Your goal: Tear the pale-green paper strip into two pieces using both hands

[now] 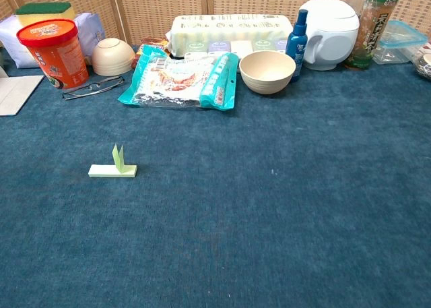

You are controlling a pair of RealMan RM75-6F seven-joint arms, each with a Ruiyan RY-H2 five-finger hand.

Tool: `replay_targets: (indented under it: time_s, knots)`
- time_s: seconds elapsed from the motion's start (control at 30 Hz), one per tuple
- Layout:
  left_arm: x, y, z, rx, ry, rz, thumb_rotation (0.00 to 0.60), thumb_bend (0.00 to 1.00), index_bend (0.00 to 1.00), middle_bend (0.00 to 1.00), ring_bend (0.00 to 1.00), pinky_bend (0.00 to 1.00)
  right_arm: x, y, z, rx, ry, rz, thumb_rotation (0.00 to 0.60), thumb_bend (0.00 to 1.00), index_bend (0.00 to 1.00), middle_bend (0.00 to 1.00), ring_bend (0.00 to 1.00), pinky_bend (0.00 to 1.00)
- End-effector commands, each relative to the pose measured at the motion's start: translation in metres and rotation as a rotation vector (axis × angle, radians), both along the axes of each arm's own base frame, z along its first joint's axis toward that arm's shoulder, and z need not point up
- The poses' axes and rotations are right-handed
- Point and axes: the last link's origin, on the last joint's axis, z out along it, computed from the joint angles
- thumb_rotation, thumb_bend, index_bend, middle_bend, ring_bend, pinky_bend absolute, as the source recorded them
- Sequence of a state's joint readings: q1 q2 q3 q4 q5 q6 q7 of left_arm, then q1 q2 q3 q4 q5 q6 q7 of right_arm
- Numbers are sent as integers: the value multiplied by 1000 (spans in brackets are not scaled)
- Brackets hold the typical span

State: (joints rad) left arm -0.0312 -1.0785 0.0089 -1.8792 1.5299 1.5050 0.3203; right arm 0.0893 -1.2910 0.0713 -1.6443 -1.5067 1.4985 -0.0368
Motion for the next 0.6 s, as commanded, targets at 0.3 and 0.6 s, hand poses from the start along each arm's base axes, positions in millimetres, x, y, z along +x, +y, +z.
replay_targets:
  time_s: [0.3, 0.6]
  knots:
    - [4, 1, 3, 1, -3, -8, 600, 175, 211, 245, 274, 282, -3, 0, -2, 2, -8, -8, 600, 605, 164, 212, 83, 171]
    - [8, 8, 9, -12, -18, -28, 600, 175, 211, 245, 273, 282, -4, 1, -2, -3, -14, -5, 600, 606, 164, 212, 83, 171]
